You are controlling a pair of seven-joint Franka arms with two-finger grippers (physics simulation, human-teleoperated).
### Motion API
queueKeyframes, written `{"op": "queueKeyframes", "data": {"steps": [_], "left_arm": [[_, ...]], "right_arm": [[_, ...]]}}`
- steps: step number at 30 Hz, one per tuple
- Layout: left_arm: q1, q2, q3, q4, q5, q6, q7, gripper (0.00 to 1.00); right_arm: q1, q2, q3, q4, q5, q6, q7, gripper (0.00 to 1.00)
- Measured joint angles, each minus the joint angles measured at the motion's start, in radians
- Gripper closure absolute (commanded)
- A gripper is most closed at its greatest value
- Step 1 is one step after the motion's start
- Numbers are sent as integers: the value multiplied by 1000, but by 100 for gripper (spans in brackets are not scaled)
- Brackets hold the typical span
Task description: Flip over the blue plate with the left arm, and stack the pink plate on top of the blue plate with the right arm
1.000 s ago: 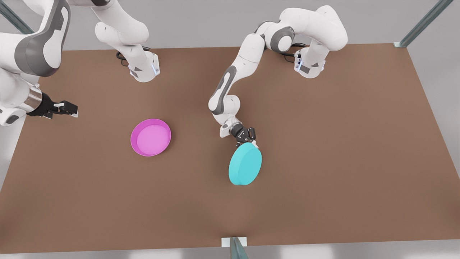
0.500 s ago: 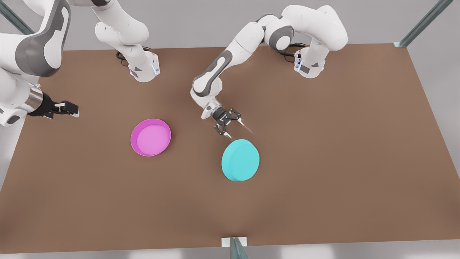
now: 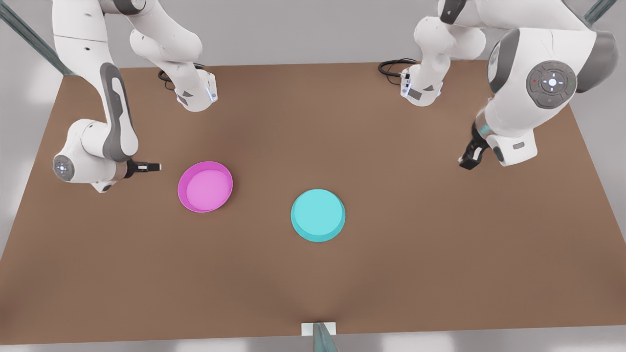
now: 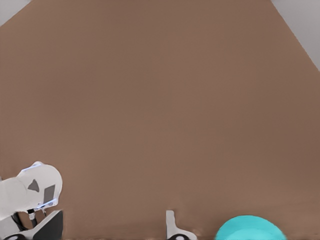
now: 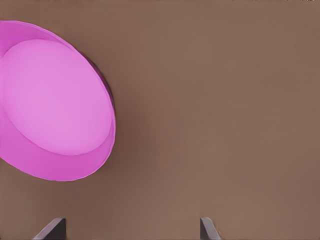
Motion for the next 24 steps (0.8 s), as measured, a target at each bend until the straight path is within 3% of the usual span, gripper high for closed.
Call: {"op": "queueKeyframes", "data": {"steps": [2, 4, 13, 24], "left_arm": [[125, -83, -145, -178, 16, 66, 105, 0], [150, -92, -169, -224, 13, 112, 219, 0], [198, -2, -128, -146, -27, 165, 652, 0], [192, -16, -125, -149, -26, 153, 952, 0]], "right_arm": [[25, 19, 2, -67, 60, 95, -4, 0], [32, 24, 5, -124, 109, 180, -7, 0], [64, 70, 15, -270, 220, 496, -32, 0], [88, 166, 33, -254, 279, 620, -51, 0]]}}
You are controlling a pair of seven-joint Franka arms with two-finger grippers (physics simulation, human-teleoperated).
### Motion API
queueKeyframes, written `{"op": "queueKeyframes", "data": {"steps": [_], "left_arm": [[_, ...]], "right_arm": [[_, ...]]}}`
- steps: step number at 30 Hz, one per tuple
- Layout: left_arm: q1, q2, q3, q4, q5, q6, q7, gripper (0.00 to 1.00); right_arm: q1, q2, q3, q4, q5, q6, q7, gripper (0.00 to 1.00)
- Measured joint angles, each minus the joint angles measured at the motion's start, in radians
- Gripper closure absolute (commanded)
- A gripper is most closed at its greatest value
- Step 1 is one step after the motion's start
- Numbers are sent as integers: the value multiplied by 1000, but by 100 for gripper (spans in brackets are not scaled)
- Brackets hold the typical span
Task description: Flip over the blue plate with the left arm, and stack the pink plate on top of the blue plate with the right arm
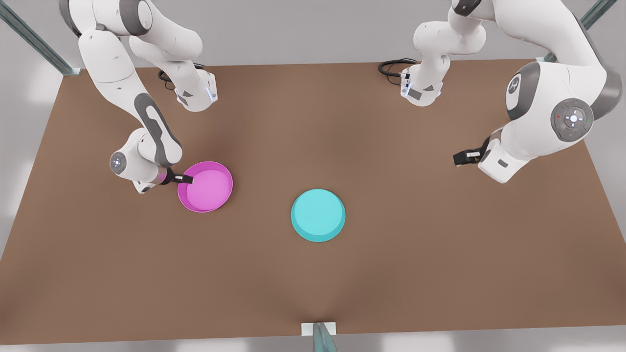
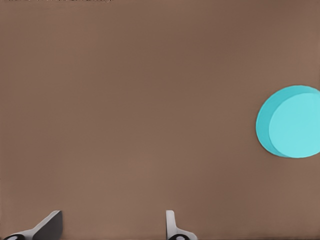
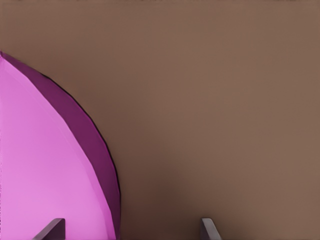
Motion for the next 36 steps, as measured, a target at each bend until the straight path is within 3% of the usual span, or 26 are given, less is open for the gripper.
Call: {"op": "queueKeyframes", "data": {"steps": [4, 5, 6, 11, 13, 26, 32, 36], "left_arm": [[-1, -5, 0, -1, 2, -2, 71, 0], [-1, -5, 0, -1, 2, -2, 86, 0], [-1, -5, 0, -1, 3, -3, 101, 0], [-1, -6, 0, -2, 3, -4, 162, 0], [-1, -7, 0, -1, 3, -5, 182, 0], [2, 7, 0, -1, 17, 31, 272, 0], [0, 6, 0, -3, 20, 34, 299, 0], [0, 4, 0, -7, 20, 35, 314, 0]], "right_arm": [[0, -13, 5, -1, 6, 9, -4, 0], [-1, -13, 10, -1, 8, 11, -5, 6], [0, -13, 14, -1, 9, 12, -6, 28], [0, -7, 30, 4, 22, 15, -21, 69], [0, -3, 32, 9, 24, 16, -27, 79], [-3, -87, 33, 186, 36, -161, -45, 79], [20, 12, 200, 381, 147, -252, -16, 79], [127, 102, 223, 530, 240, -273, 42, 79]]}}
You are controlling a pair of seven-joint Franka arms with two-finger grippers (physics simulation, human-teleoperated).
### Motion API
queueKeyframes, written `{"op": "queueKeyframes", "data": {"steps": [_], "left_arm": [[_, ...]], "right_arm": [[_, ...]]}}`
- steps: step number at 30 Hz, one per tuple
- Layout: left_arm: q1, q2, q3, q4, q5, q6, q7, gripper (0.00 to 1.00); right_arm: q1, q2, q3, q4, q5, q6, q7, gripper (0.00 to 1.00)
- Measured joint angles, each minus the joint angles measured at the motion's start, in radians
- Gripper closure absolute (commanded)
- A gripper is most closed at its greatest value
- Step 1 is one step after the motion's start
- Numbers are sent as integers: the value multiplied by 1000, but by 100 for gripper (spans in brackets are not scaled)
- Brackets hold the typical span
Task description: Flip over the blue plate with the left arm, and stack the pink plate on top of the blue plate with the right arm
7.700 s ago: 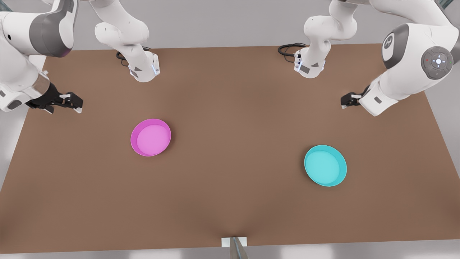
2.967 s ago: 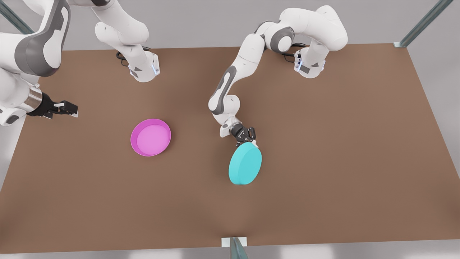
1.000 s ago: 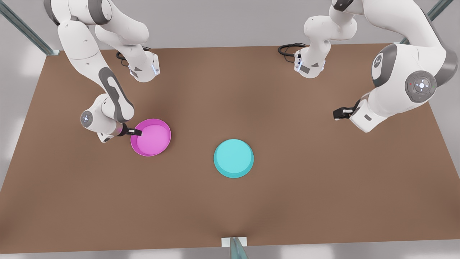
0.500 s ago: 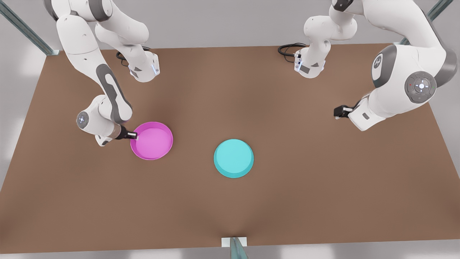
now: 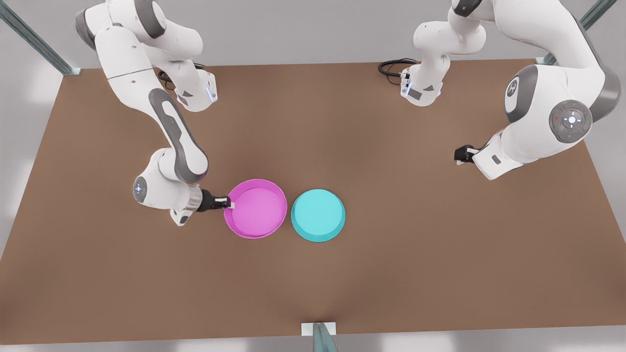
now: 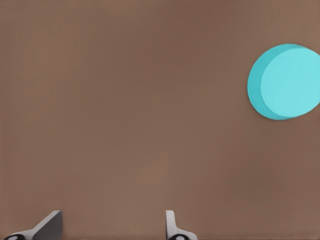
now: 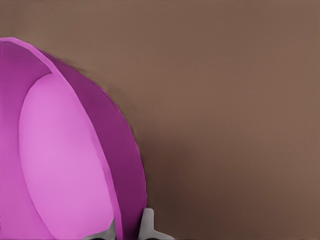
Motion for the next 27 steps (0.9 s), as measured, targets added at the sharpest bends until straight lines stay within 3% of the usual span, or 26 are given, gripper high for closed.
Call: {"op": "queueKeyframes", "data": {"steps": [5, 10, 19, 20, 21, 27], "left_arm": [[1, -3, -1, 5, -5, -11, 14, 0], [1, 0, 0, 10, -13, -19, 23, 0], [3, 7, 1, 9, -13, -25, 36, 0], [3, 4, 1, 9, -13, -31, 37, 0], [3, 1, 1, 10, -13, -36, 37, 0], [2, -2, 4, 13, -12, -70, 40, 0]], "right_arm": [[157, 89, 0, 133, 34, 16, 117, 79], [274, 161, -2, 160, 37, 96, 238, 79], [332, 222, -3, 211, 34, 195, 399, 79], [332, 224, -4, 211, 33, 201, 412, 73], [332, 226, -4, 210, 29, 207, 427, 0], [324, 222, -6, 202, 15, 239, 497, 0]]}}
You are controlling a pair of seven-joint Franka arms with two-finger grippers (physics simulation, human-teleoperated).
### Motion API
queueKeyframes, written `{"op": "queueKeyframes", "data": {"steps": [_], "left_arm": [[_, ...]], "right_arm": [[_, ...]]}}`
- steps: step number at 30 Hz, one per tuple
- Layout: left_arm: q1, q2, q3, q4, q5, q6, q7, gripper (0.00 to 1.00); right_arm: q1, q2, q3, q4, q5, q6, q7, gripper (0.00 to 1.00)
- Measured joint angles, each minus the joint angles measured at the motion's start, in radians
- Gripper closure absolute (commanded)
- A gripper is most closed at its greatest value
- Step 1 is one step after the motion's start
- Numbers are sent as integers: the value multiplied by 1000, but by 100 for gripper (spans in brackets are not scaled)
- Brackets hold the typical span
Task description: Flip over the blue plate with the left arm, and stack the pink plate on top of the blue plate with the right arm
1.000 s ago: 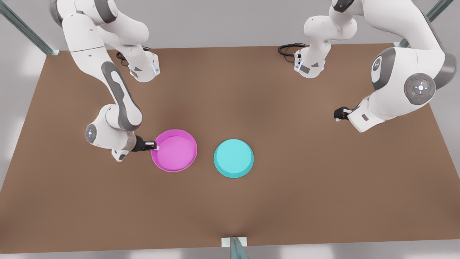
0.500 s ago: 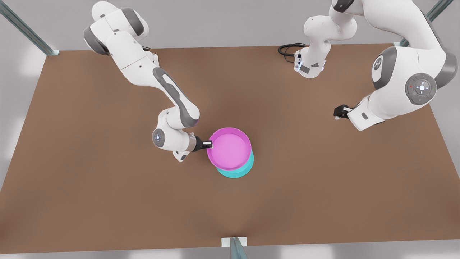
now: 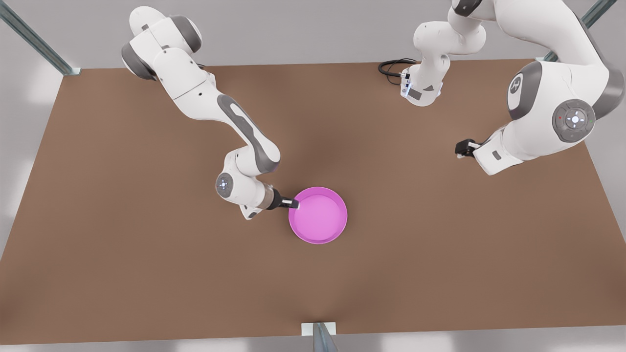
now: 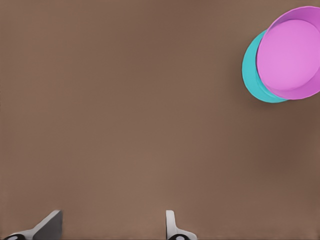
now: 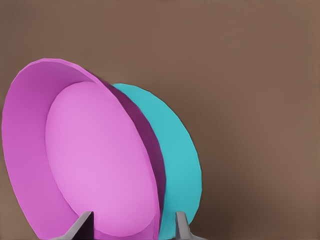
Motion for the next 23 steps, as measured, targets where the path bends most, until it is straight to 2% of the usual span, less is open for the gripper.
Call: {"op": "queueKeyframes", "data": {"steps": [3, 5, 8, 10, 12, 17, 19, 23], "left_arm": [[0, -2, 25, 0, 1, -15, 0, 0], [2, -8, 32, 0, 1, -22, 0, 0], [1, -12, 33, 0, 1, -29, 1, 0], [1, -10, 31, 0, 0, -32, 1, 0], [0, -9, 32, 0, 1, -34, 1, 0], [1, -7, 32, 1, 1, -36, 2, 0], [1, -3, 32, 1, 2, -36, 2, 0], [2, 2, 34, 0, 2, -35, 2, 0]], "right_arm": [[-36, -62, -18, -30, -5, 0, 28, 0], [-55, -106, -65, -77, -34, -16, 44, 0], [-92, -159, -246, -44, -156, -148, 50, 0], [-140, -173, -386, 135, -255, -312, 16, 0], [-173, -262, -449, 232, -360, -470, -27, 0], [-157, -474, -463, 227, -534, -745, -84, 0], [-142, -565, -459, 172, -593, -801, -94, 0], [-156, -598, -457, 151, -646, -872, -112, 0]]}}
